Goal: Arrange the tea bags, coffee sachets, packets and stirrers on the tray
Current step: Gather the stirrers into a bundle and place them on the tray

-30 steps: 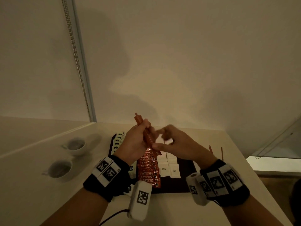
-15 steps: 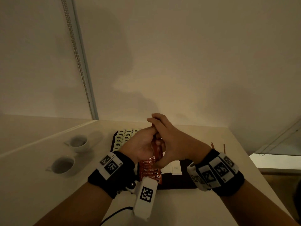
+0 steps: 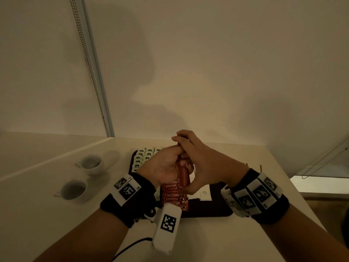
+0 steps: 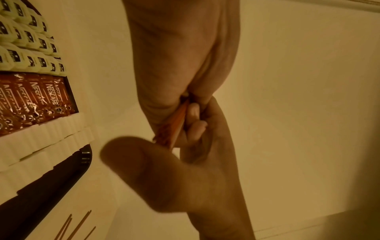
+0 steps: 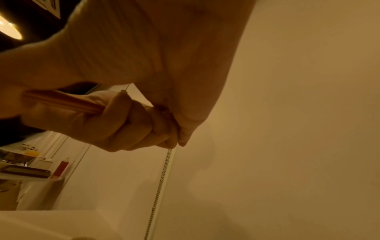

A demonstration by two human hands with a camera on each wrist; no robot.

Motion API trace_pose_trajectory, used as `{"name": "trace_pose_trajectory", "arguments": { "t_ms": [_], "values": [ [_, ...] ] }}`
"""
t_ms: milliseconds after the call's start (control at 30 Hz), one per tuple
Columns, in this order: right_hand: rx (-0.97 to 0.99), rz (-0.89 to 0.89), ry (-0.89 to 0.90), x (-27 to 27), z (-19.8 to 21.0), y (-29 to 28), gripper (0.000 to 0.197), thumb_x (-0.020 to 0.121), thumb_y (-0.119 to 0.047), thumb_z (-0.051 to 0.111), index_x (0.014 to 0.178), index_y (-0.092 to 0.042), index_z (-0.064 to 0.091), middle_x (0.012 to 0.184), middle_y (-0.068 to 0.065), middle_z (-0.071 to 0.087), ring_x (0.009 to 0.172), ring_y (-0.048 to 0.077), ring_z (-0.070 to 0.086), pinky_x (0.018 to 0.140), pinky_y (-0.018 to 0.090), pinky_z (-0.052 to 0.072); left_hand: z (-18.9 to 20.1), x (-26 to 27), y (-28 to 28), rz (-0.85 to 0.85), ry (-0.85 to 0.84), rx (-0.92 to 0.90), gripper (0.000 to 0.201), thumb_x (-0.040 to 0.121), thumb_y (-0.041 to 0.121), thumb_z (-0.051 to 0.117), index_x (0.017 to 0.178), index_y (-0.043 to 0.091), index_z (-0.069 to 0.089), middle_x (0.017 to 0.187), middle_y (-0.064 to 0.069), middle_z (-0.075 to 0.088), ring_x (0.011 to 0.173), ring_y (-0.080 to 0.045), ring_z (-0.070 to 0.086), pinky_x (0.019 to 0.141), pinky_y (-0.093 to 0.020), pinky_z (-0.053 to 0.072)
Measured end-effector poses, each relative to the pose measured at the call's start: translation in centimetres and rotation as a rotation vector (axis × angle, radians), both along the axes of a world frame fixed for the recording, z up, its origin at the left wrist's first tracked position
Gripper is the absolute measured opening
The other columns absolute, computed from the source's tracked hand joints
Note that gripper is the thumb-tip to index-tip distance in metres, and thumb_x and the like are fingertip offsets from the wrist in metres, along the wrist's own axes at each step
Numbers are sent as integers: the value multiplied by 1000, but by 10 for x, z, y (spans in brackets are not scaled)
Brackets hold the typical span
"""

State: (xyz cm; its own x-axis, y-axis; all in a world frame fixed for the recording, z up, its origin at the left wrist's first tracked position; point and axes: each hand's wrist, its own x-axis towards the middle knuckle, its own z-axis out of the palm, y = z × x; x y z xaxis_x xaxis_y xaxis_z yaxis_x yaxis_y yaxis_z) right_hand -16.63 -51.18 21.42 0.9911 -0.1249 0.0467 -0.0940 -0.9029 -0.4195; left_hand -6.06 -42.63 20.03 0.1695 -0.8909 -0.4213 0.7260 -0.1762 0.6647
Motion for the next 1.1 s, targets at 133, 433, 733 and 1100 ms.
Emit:
{"name": "trace_pose_trajectory", "arguments": {
  "t_ms": [133,433,733,1100],
  "values": [
    [-11,8,23,2,2,1,132,49,-44,90,148,-8,12,148,0,6,133,18,30,105,28,42,0,3,0,1,2,-10,26,97,12,44,72,11,50,46,3,40,36,-6,33,40,-17,37],
    [0,18,-82,7,-5,-4,119,50,-40,91,144,-7,25,142,3,14,126,18,35,100,22,44,-3,2,0,34,-45,-56,27,97,11,43,72,10,53,48,2,39,38,-6,34,41,-17,38],
    [497,-298,-138,13,-12,-34,104,59,-50,82,142,-29,23,145,-8,24,138,10,25,107,17,27,-24,17,-15,45,-289,-99,30,99,25,43,73,12,52,65,0,54,60,-12,52,64,-26,45],
    [1177,-355,91,34,-70,-41,26,99,-14,41,120,-28,50,121,3,61,109,14,62,92,27,51,-68,33,-45,-80,-526,8,19,97,34,43,101,21,56,111,-3,61,102,-15,59,79,-28,51]
  ]
}}
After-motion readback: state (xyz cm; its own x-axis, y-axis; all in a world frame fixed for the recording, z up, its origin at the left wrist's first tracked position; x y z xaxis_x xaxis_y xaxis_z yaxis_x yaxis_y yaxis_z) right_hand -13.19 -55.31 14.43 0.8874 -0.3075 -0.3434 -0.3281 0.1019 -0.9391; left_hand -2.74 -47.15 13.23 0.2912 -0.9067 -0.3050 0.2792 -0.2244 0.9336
